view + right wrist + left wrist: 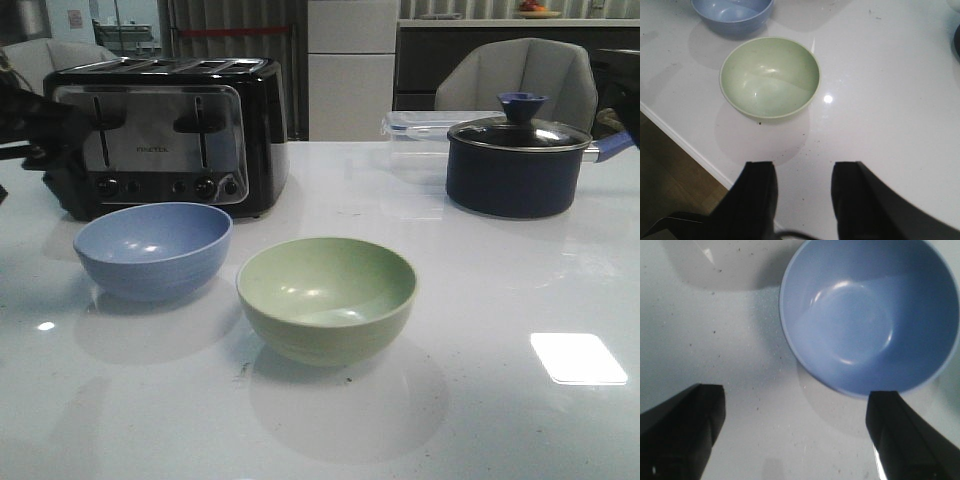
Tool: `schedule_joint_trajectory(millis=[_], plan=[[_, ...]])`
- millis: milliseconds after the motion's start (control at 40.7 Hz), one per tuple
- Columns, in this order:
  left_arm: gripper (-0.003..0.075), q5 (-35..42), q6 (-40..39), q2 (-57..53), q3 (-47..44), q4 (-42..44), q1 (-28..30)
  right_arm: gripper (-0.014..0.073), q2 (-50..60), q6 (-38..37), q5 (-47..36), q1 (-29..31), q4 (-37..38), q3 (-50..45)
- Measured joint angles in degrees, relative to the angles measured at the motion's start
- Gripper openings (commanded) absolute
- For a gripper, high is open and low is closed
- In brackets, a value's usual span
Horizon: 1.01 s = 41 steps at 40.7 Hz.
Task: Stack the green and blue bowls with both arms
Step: 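Move the left gripper to the light blue bowl and grasp its rim, then lift the blue bowl with the left gripper and lower it into the green bowl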
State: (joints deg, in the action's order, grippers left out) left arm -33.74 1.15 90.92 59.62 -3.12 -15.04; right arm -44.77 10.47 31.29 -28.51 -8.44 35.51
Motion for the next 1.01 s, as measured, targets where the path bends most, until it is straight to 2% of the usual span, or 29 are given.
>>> schedule_joint_trajectory(millis=[270, 541, 614, 836, 1008], plan=[[0.0623, 0.65, 0.0, 10.99, 7.74, 0.0, 0.0, 0.0393, 0.0, 0.0, 0.0, 0.0, 0.0, 0.0], [0.0605, 3.85, 0.0, 16.1, 9.53, 0.12, 0.0, 0.0393, 0.0, 0.0, 0.0, 0.0, 0.0, 0.0], [0.0552, 4.15, 0.0, 16.48, 9.53, 0.2, 0.0, 0.0393, 0.0, 0.0, 0.0, 0.0, 0.0, 0.0], [0.0288, 4.57, 0.0, 16.48, 9.53, 0.5, 0.0, 0.0393, 0.0, 0.0, 0.0, 0.0, 0.0, 0.0], [0.0113, 4.57, 0.0, 16.48, 9.53, 0.63, 0.0, 0.0393, 0.0, 0.0, 0.0, 0.0, 0.0, 0.0]])
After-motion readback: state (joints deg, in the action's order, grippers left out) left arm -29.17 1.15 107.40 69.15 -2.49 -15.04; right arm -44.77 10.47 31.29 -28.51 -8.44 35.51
